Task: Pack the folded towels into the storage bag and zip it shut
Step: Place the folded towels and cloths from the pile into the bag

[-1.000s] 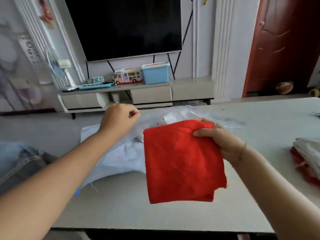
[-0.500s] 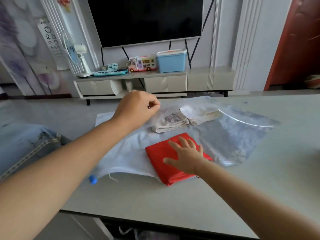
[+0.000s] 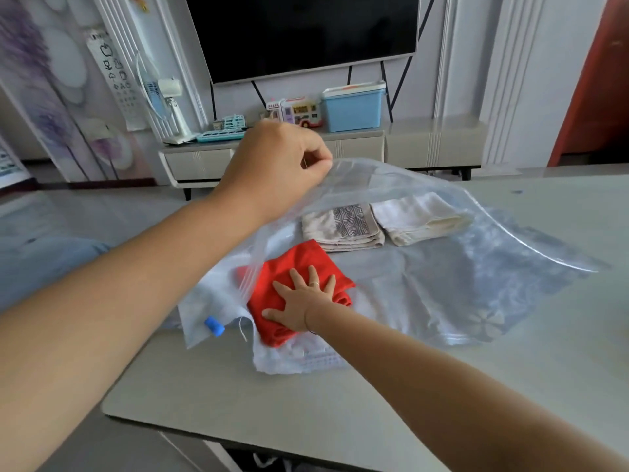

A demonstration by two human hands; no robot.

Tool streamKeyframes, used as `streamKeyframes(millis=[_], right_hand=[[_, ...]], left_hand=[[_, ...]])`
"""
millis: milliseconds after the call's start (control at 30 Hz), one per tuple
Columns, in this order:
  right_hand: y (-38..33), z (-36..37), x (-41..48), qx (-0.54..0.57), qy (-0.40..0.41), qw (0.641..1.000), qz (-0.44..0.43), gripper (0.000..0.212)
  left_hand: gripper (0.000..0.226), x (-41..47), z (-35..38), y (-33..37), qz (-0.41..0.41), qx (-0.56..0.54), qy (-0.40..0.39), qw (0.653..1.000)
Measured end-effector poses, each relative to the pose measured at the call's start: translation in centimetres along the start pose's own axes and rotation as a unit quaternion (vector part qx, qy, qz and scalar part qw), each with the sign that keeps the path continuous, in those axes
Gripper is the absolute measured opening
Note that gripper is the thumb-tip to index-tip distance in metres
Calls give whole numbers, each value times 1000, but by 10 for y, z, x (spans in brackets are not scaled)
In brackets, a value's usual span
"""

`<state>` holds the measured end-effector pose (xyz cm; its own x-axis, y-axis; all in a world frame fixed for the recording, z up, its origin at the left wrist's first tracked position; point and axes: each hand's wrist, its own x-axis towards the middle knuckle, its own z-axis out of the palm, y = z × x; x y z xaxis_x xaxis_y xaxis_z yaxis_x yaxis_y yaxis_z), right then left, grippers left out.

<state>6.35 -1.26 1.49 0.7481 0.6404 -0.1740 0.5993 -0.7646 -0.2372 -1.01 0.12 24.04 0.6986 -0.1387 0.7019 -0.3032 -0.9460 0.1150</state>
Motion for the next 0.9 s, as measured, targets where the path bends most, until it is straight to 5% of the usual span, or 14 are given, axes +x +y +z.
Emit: streamKeyframes(millis=[334,701,901], right_hand=[[34,7,-8,-30,13,993,-114,92],[106,-9,-72,-55,14,994,-92,97],[118,-21,-85,-41,92,992,-80,65]], left_hand=[[10,-16,1,-27,-21,1,-69,997],[10,2,4,4,-26,-24,-71,997],[10,0,0,-10,-64,7,-119,991]])
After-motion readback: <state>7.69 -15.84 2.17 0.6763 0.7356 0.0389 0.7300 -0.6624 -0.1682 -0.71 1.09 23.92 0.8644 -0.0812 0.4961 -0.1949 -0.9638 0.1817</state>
